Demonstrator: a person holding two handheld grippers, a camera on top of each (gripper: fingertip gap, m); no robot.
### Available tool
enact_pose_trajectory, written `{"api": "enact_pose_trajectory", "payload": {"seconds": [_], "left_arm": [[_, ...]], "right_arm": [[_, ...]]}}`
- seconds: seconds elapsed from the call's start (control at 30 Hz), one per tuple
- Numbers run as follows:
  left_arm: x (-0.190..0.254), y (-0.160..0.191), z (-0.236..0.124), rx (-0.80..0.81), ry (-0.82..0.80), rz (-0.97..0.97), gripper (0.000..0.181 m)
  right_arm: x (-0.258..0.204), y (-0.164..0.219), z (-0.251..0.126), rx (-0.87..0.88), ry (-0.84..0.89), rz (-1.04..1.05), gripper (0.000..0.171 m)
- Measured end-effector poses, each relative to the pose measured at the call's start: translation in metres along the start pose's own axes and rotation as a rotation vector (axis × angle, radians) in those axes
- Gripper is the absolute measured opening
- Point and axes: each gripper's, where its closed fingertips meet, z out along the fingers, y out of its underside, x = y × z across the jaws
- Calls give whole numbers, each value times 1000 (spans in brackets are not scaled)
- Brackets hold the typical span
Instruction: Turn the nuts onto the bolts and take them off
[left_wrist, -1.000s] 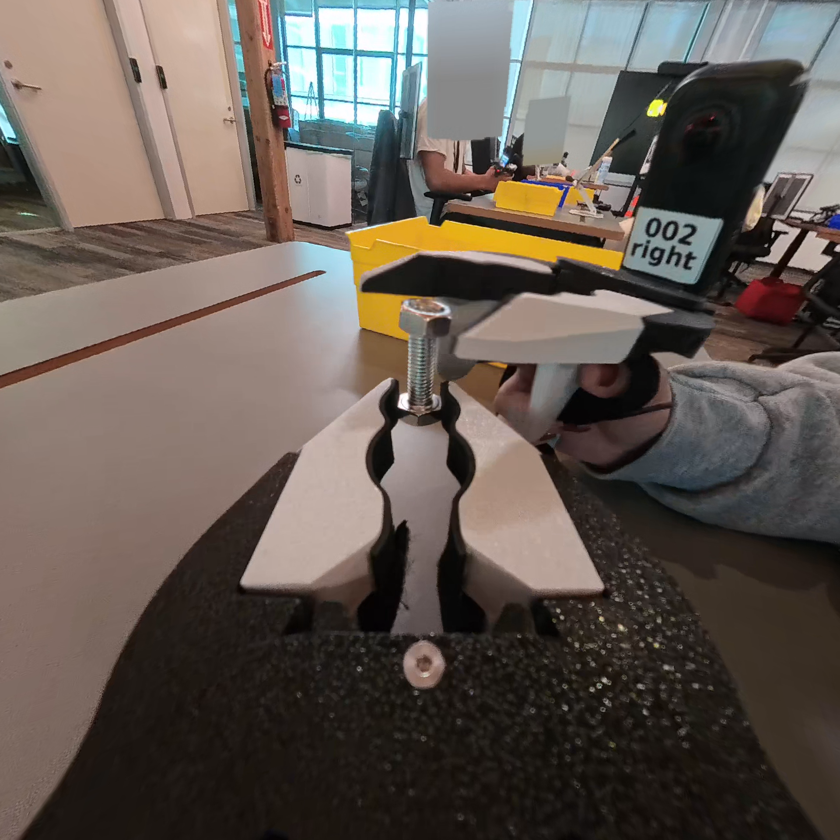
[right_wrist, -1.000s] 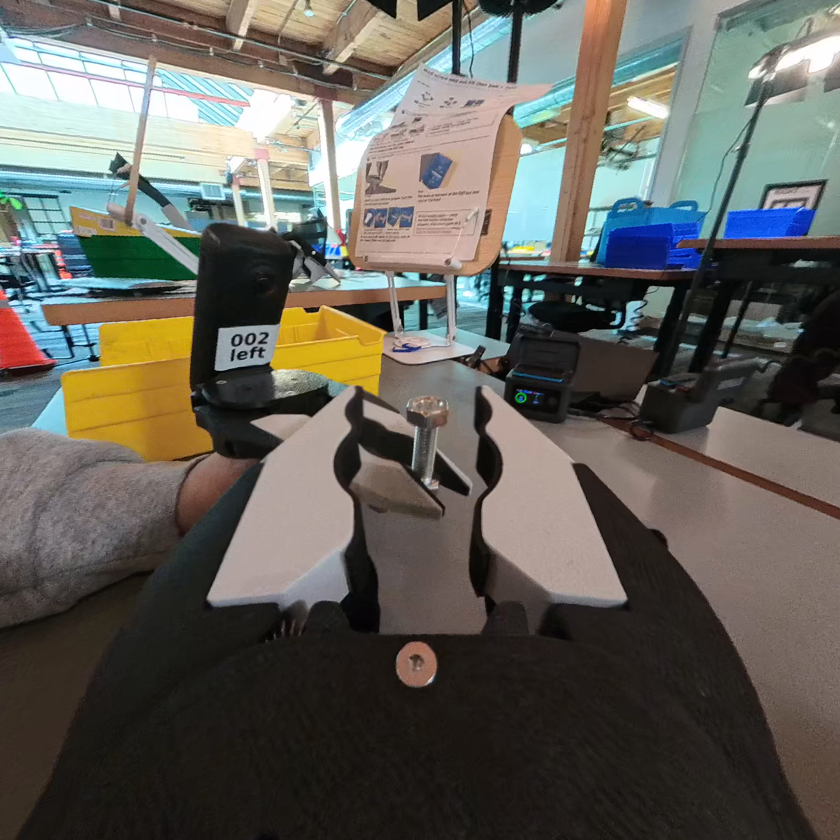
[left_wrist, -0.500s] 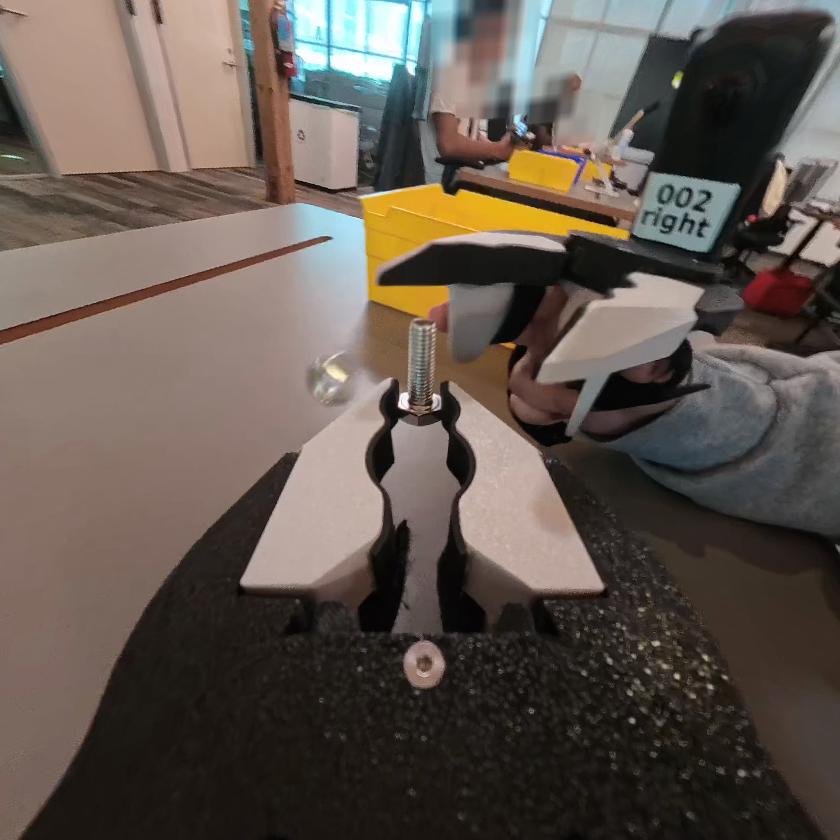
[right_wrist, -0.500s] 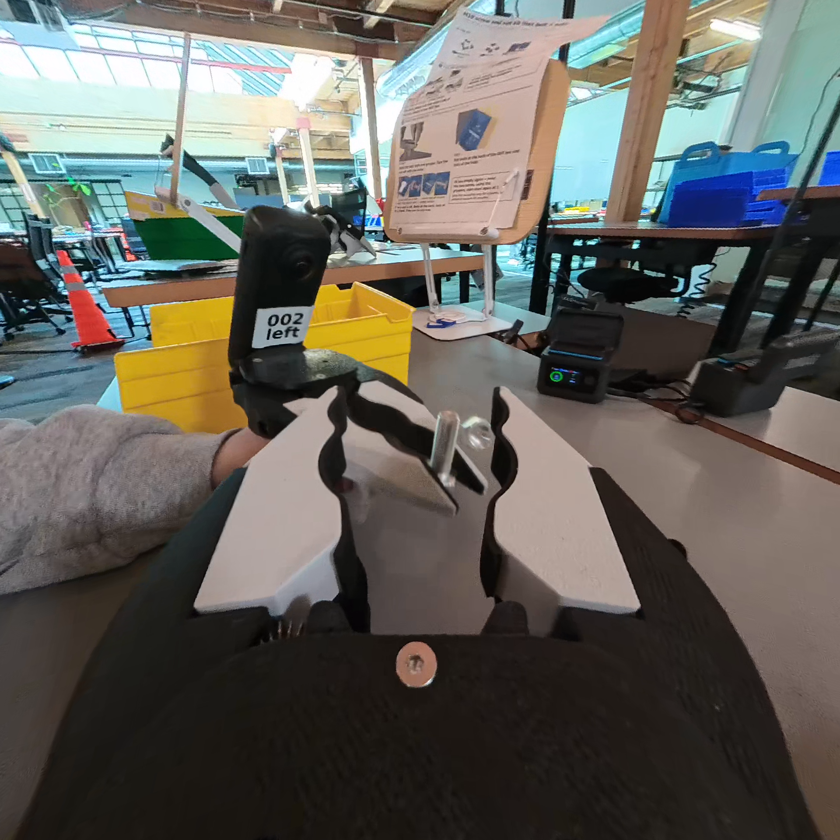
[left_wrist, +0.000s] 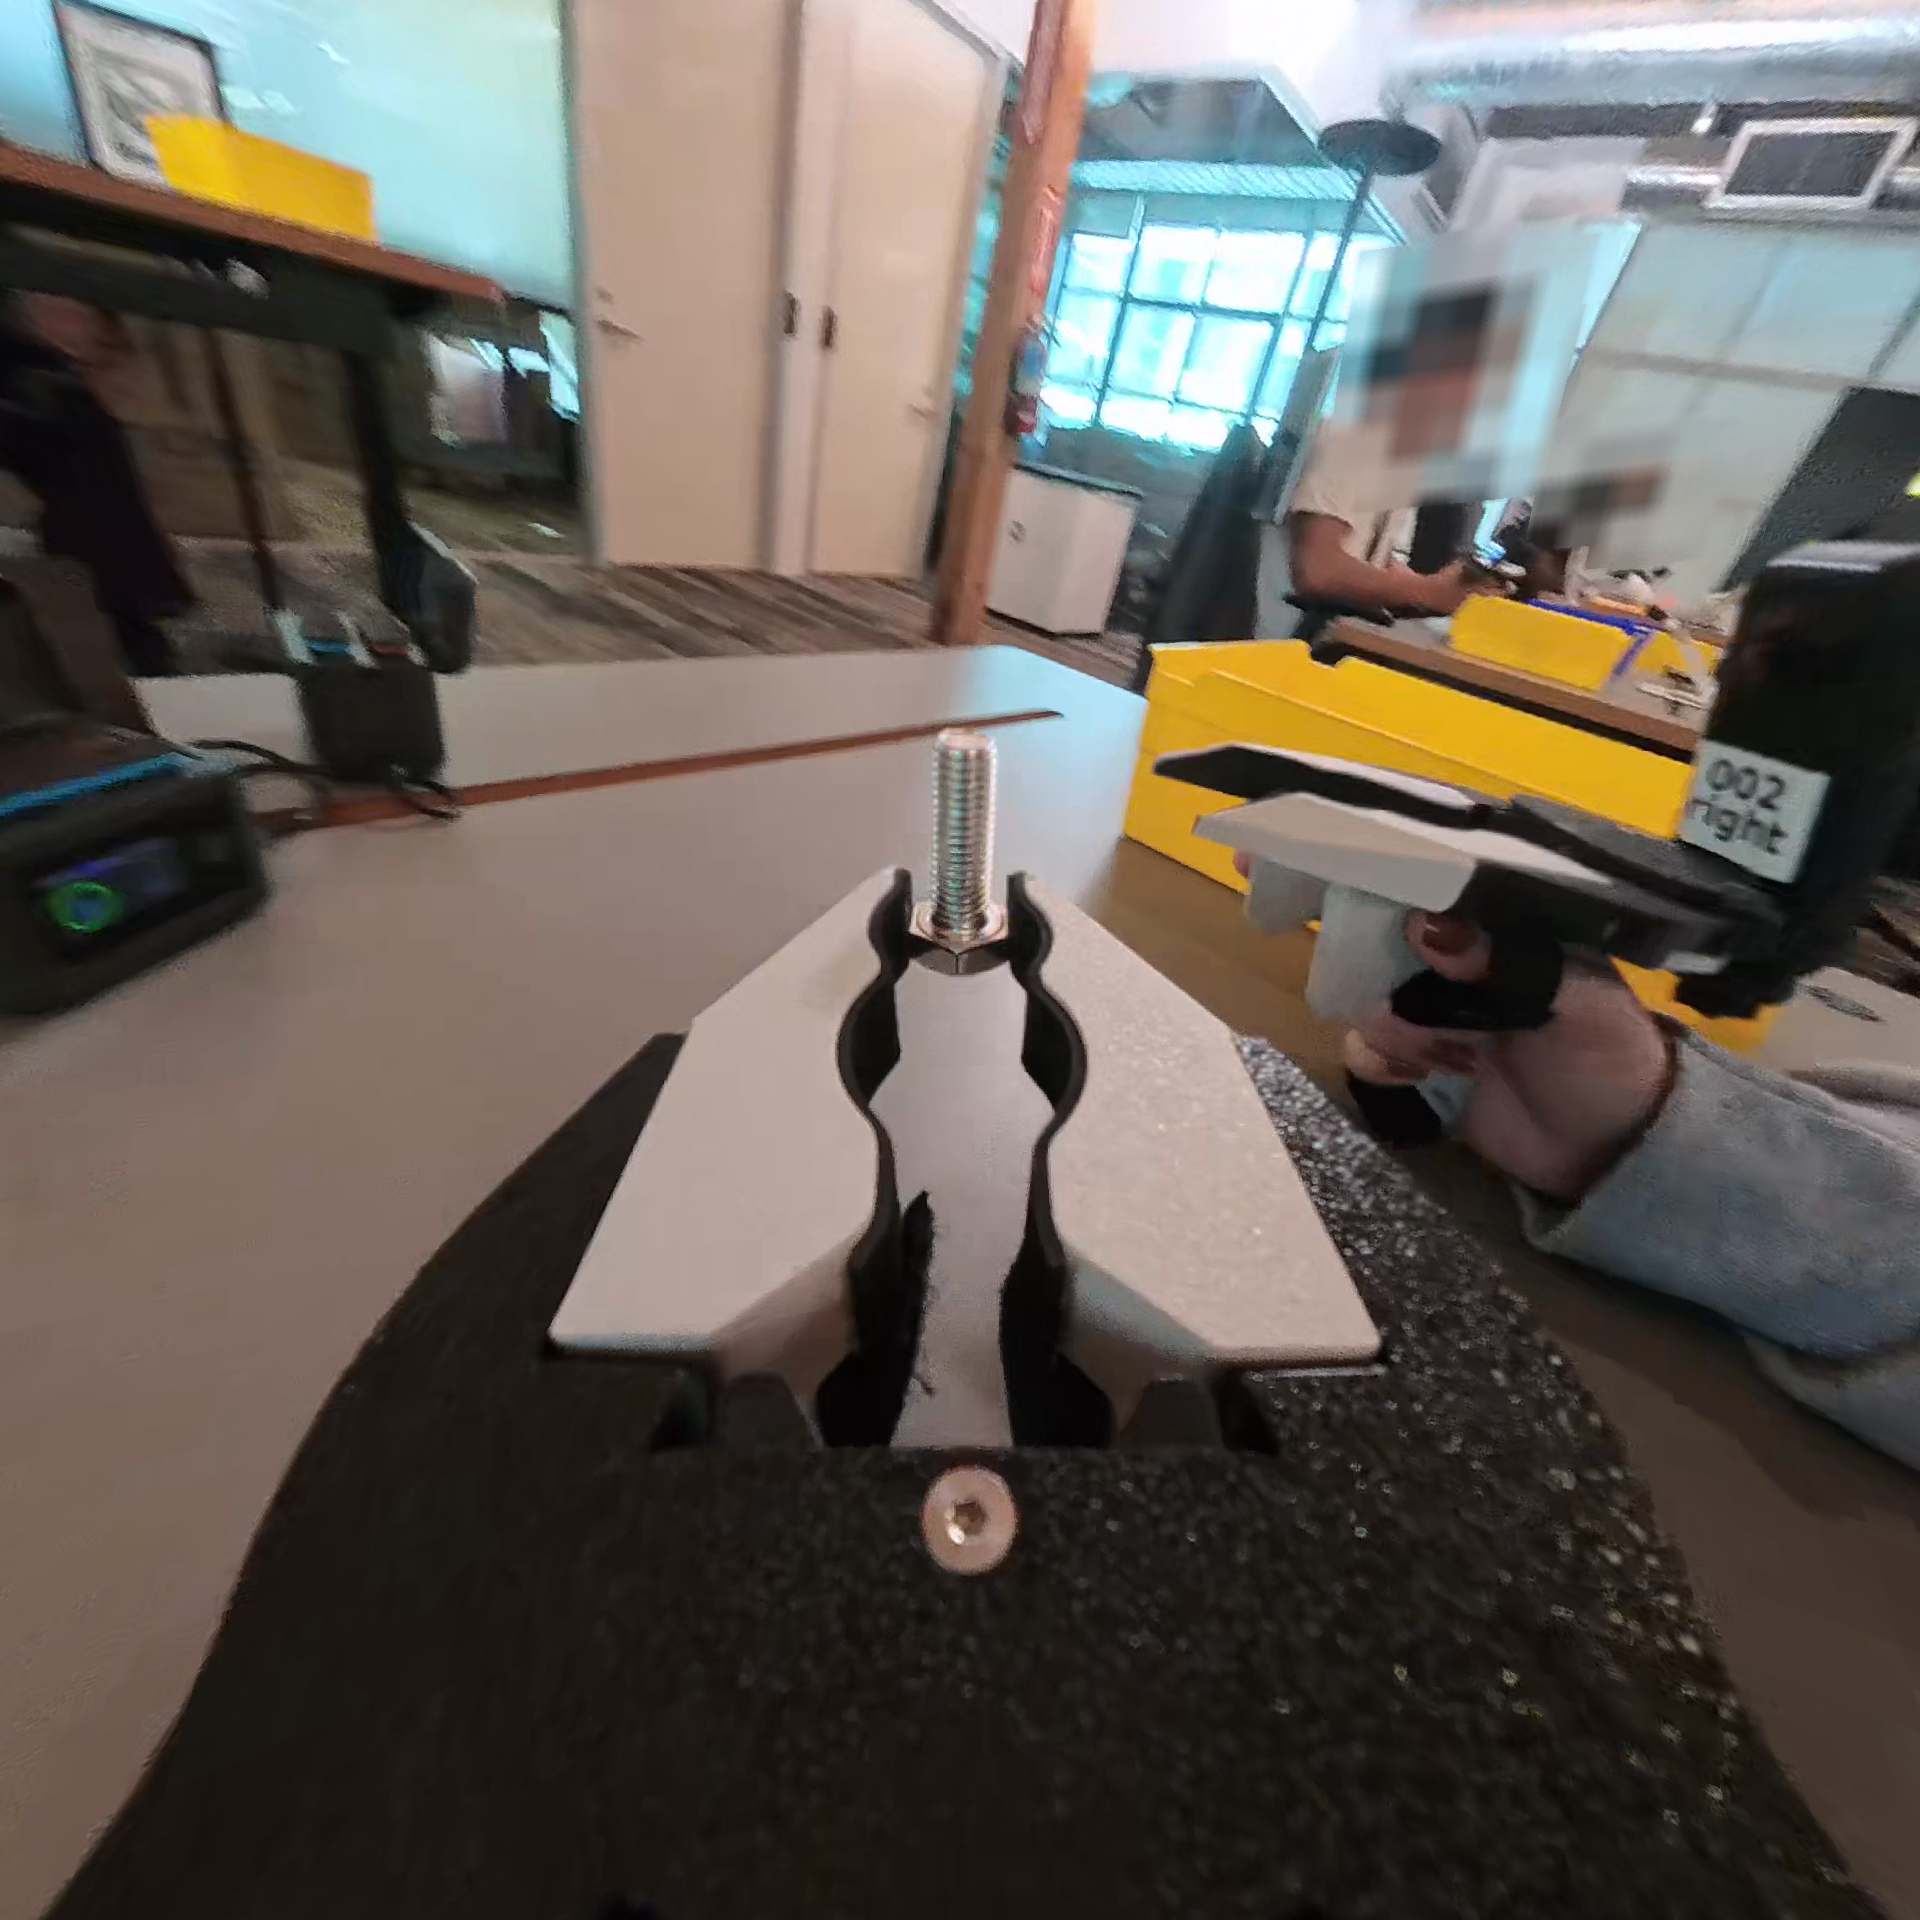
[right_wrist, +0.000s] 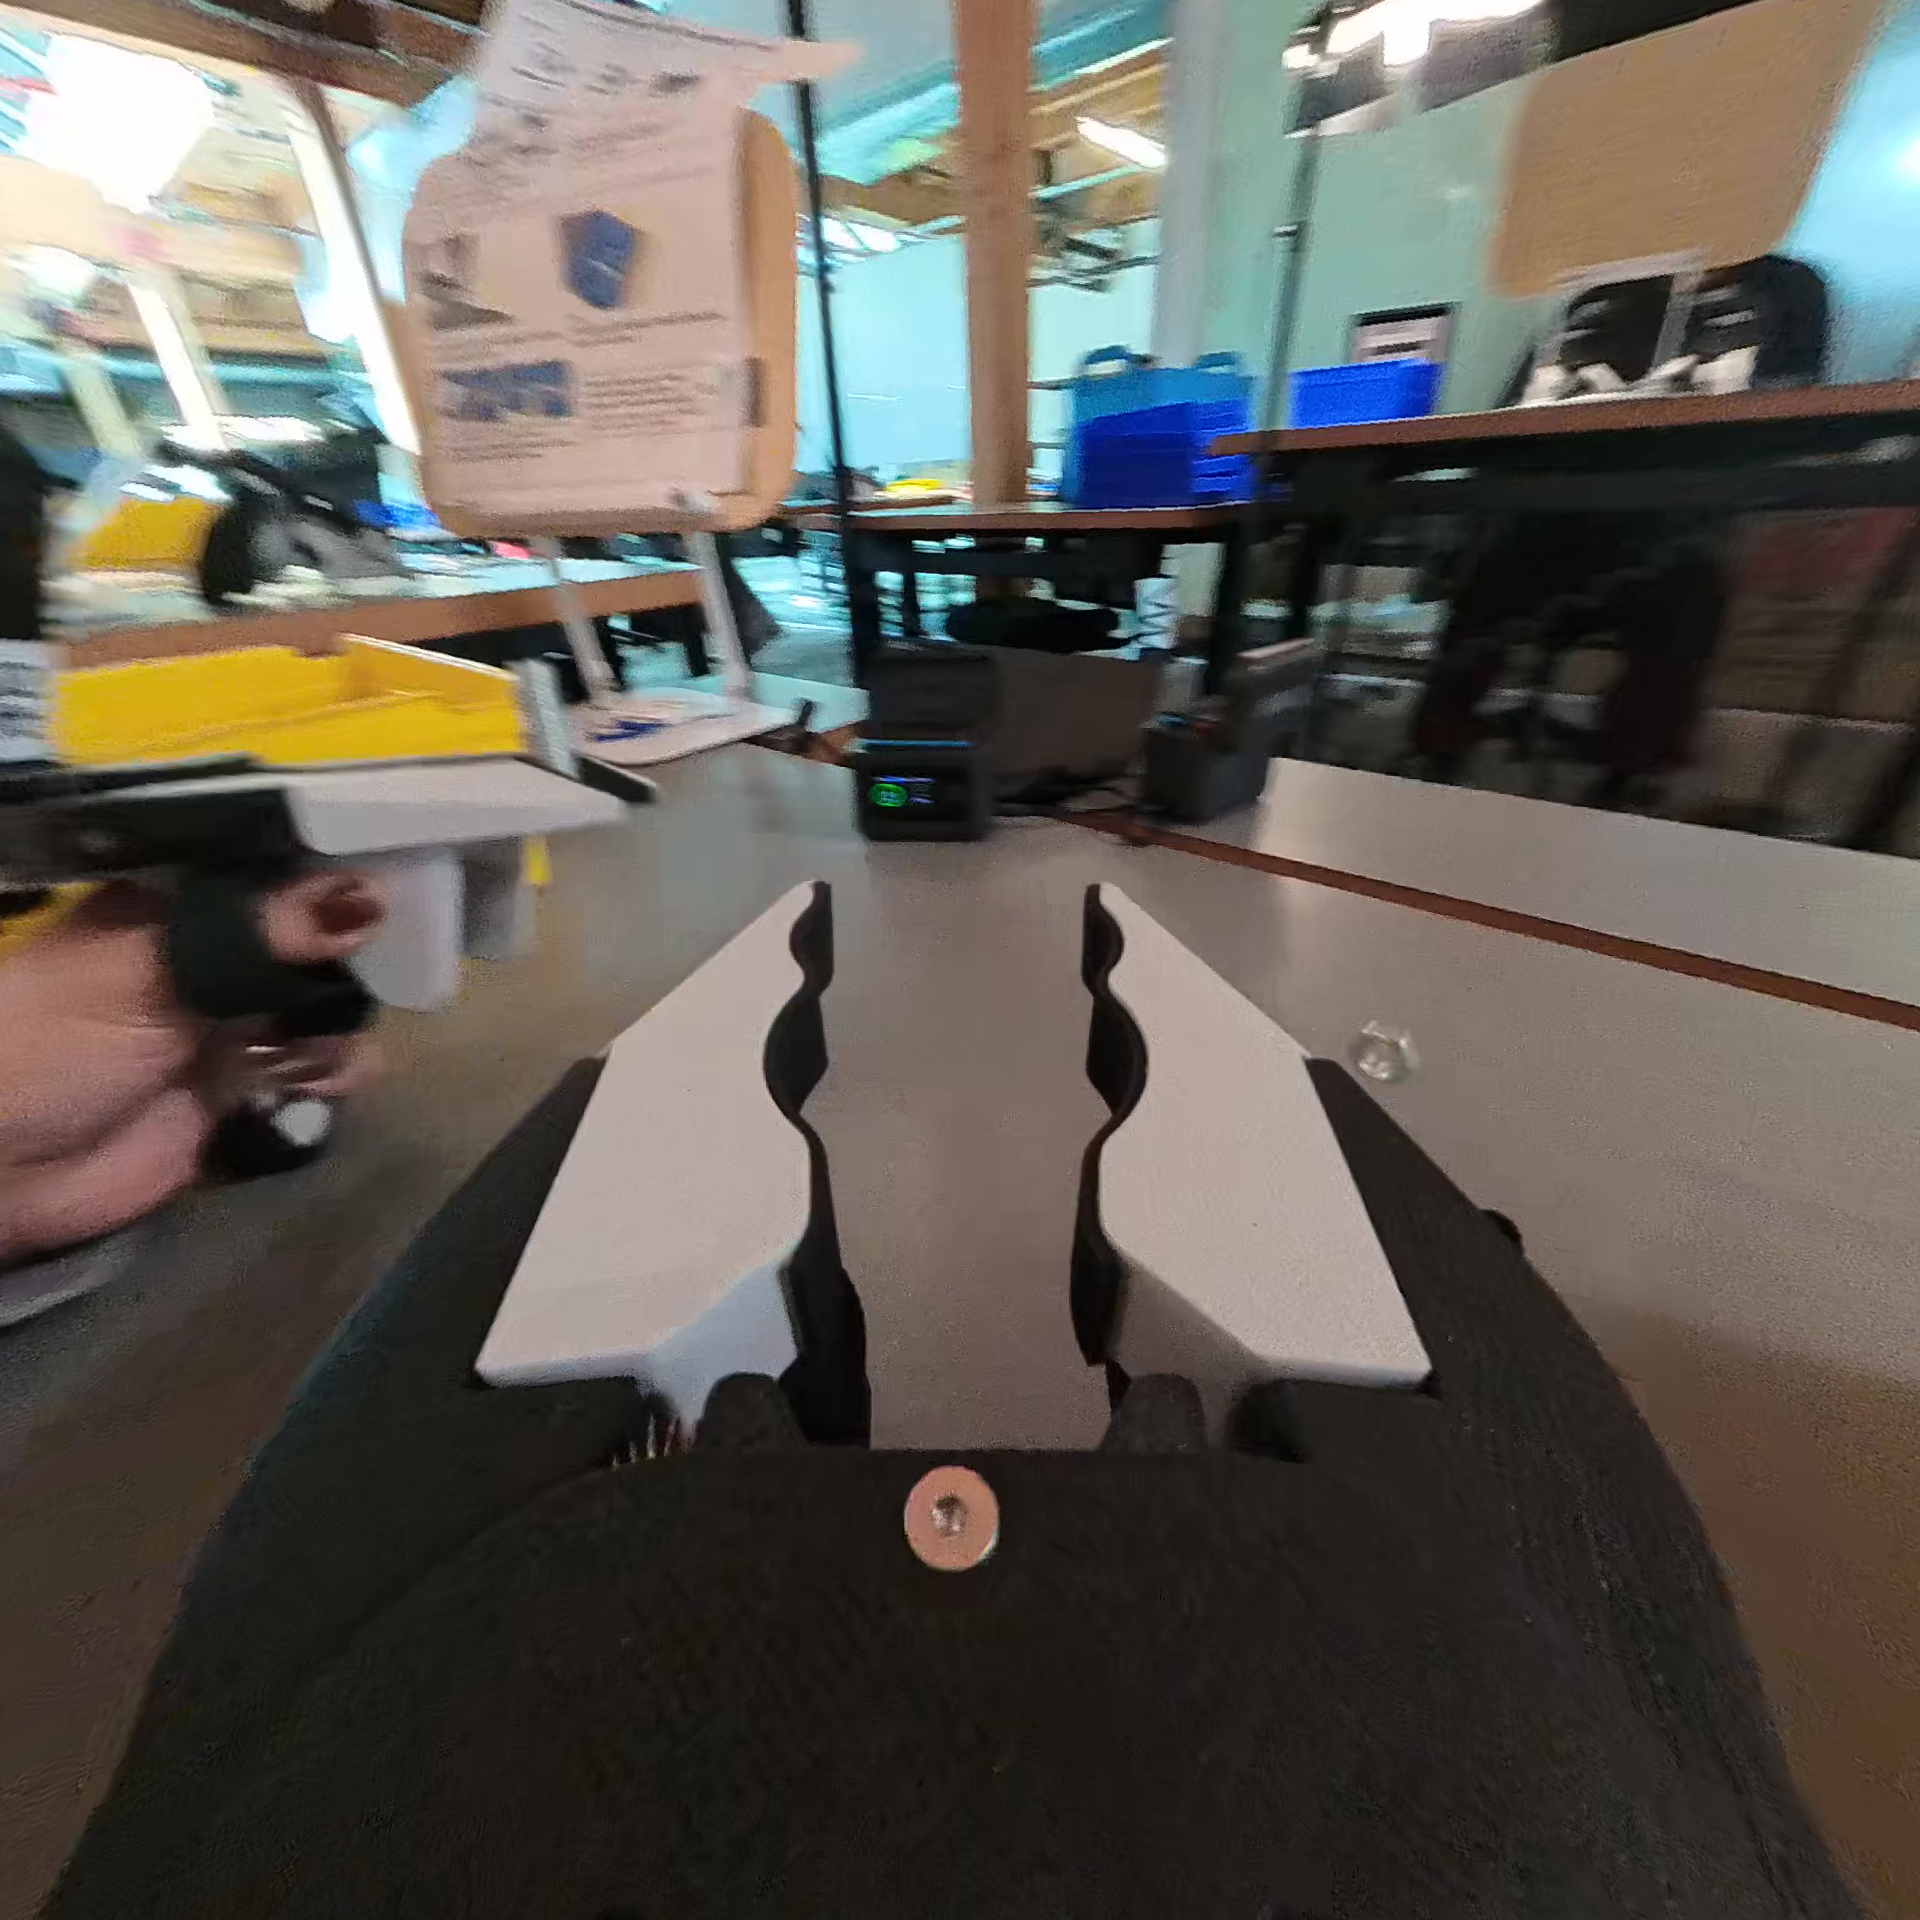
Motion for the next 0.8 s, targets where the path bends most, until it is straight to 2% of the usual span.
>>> {"api": "enact_pose_trajectory", "payload": {"seconds": [0.03, 0.17, 0.3, 0.37, 0.43, 0.53, 0.6, 0.67, 0.8], "left_arm": [[-3, -4, -1, 26, -27, 29, 16], [-1, -10, -1, 77, -53, 117, 16], [-11, -15, 3, 117, -154, 190, 16], [-12, -16, 5, 121, -167, 202, 16], [-12, -16, 6, 120, -165, 206, 16], [-11, -16, 6, 119, -156, 210, 16], [-7, -14, 9, 105, -137, 221, 16], [-2, -13, 11, 95, -124, 234, 16], [3, -12, 12, 83, -116, 281, 16]], "right_arm": [[6, -1, -1, 5, 37, -25, 47], [8, -3, -3, 16, 86, -114, 46], [3, -5, -4, 20, 105, -203, 45], [0, -21, -9, 38, 132, -273, 42], [9, -49, -15, -16, 184, -295, 30], [37, -81, -5, -276, 179, -231, 31], [71, -85, 11, -545, 171, -185, 23], [110, -68, 29, -819, 147, -84, 26], [172, 2, 46, -1262, 127, 129, 31]]}}
